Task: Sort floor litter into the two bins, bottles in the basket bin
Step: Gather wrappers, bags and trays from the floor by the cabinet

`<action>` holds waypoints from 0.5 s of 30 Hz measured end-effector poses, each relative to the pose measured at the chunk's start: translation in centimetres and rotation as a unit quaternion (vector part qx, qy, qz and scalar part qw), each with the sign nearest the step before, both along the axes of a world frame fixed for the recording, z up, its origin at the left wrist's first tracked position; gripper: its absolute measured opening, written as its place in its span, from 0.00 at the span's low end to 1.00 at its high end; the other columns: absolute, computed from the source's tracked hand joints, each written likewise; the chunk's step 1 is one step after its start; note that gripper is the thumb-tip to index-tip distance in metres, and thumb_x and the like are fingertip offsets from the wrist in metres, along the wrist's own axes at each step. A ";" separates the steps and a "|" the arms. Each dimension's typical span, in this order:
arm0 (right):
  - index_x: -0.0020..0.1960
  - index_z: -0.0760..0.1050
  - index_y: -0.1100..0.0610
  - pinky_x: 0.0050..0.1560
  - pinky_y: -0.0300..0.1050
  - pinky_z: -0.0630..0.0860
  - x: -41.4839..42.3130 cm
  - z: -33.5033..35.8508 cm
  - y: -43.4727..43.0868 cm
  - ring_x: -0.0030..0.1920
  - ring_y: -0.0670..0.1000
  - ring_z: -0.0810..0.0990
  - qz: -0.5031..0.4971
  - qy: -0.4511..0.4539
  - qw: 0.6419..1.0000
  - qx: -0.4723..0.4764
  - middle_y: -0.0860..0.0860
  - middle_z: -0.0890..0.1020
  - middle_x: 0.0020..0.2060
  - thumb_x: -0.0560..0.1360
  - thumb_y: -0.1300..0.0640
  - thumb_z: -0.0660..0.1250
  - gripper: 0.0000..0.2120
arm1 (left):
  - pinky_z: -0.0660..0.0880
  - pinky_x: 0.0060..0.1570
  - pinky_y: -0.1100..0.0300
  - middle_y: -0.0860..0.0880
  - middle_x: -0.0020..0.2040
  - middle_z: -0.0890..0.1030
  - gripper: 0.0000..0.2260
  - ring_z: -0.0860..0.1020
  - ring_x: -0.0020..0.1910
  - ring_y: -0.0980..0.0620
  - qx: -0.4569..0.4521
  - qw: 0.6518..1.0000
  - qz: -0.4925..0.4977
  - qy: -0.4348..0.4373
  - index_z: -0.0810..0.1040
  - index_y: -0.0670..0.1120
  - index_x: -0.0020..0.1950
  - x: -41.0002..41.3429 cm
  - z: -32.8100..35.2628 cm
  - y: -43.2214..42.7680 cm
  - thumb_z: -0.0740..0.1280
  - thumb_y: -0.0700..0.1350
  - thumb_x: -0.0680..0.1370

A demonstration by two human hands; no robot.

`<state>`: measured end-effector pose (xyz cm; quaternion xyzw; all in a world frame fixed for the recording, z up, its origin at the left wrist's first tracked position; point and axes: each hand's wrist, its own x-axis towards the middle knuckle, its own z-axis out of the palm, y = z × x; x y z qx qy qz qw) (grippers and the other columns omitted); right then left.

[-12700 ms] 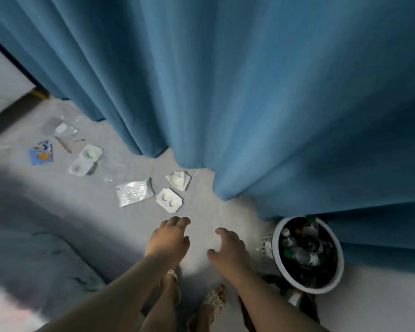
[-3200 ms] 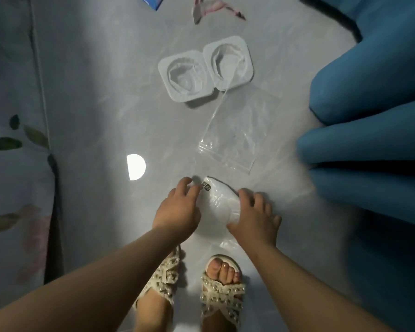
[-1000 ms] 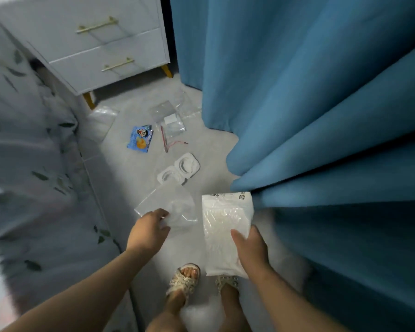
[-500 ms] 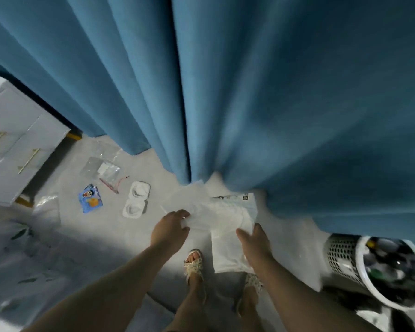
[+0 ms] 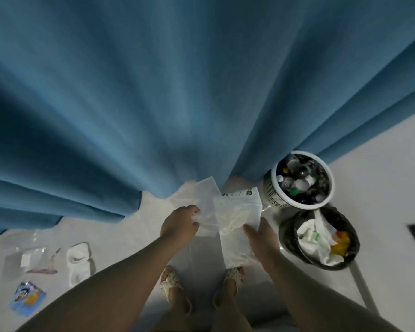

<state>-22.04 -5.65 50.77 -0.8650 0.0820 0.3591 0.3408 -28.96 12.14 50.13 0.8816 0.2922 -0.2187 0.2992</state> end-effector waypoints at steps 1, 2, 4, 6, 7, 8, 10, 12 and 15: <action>0.61 0.68 0.61 0.50 0.50 0.74 0.7 0.3 -1.5 0.47 0.54 0.75 -0.009 -0.001 1.000 0.000 0.55 0.76 0.49 0.78 0.56 0.61 0.15 | 0.72 0.57 0.57 0.49 0.65 0.75 0.17 0.74 0.62 0.47 -0.003 1.000 -0.014 0.001 0.70 0.50 0.68 1.2 0.1 -1.3 0.62 0.45 0.78; 0.62 0.68 0.60 0.49 0.49 0.74 1.4 0.4 -3.1 0.47 0.54 0.75 -0.015 -0.003 1.000 0.000 0.55 0.76 0.49 0.78 0.56 0.61 0.15 | 0.72 0.57 0.57 0.49 0.65 0.75 0.18 0.74 0.62 0.47 -0.006 1.000 -0.029 0.001 0.70 0.50 0.68 2.4 0.3 -2.6 0.62 0.45 0.78; 0.62 0.68 0.61 0.46 0.46 0.70 2.8 0.6 -6.1 0.47 0.53 0.73 -0.022 -0.010 1.000 -0.005 0.55 0.76 0.50 0.78 0.56 0.60 0.15 | 0.72 0.57 0.56 0.50 0.65 0.75 0.18 0.74 0.62 0.48 -0.010 0.998 -0.060 -0.001 0.70 0.50 0.68 4.9 0.5 -5.2 0.62 0.45 0.78; 0.62 0.68 0.61 0.45 0.45 0.69 4.0 0.8 -8.8 0.46 0.53 0.73 -0.052 -0.011 0.999 -0.008 0.57 0.77 0.52 0.78 0.56 0.60 0.14 | 0.71 0.57 0.57 0.50 0.65 0.75 0.18 0.74 0.62 0.48 -0.013 0.995 -0.094 -0.002 0.69 0.50 0.68 7.3 0.6 -7.5 0.62 0.45 0.78; 0.62 0.68 0.60 0.46 0.47 0.71 4.6 0.9 -10.0 0.46 0.53 0.73 -0.076 -0.008 0.997 -0.004 0.57 0.77 0.52 0.78 0.56 0.60 0.14 | 0.71 0.58 0.57 0.50 0.66 0.75 0.18 0.74 0.63 0.48 -0.015 0.994 -0.110 -0.002 0.69 0.50 0.68 8.4 0.7 -8.7 0.62 0.45 0.78; 0.62 0.68 0.60 0.47 0.49 0.73 5.0 0.9 -11.2 0.47 0.54 0.74 -0.103 -0.008 0.995 0.000 0.57 0.77 0.52 0.78 0.56 0.60 0.14 | 0.71 0.58 0.57 0.50 0.66 0.75 0.18 0.74 0.63 0.48 -0.016 0.992 -0.126 -0.001 0.69 0.50 0.68 9.5 0.8 -9.8 0.63 0.45 0.78; 0.63 0.68 0.60 0.50 0.53 0.76 5.9 0.9 -13.4 0.48 0.55 0.75 -0.141 -0.013 0.990 -0.001 0.58 0.77 0.54 0.78 0.56 0.60 0.15 | 0.72 0.58 0.56 0.49 0.66 0.75 0.18 0.74 0.63 0.47 -0.019 0.987 -0.161 0.001 0.69 0.50 0.68 11.6 0.7 -11.8 0.63 0.45 0.78; 0.64 0.67 0.60 0.52 0.55 0.77 6.5 0.8 -15.2 0.49 0.56 0.76 -0.169 -0.012 0.985 -0.005 0.58 0.77 0.55 0.78 0.55 0.60 0.16 | 0.72 0.57 0.56 0.49 0.66 0.74 0.18 0.74 0.62 0.47 -0.023 0.981 -0.194 0.002 0.69 0.50 0.68 13.5 0.6 -13.5 0.63 0.45 0.78; 0.67 0.66 0.58 0.53 0.55 0.77 7.4 0.5 -17.4 0.52 0.57 0.77 -0.211 -0.010 0.977 -0.006 0.58 0.77 0.57 0.78 0.54 0.61 0.19 | 0.73 0.53 0.55 0.48 0.64 0.75 0.18 0.74 0.60 0.45 -0.023 0.971 -0.237 0.008 0.70 0.50 0.67 16.3 0.5 -15.6 0.63 0.45 0.77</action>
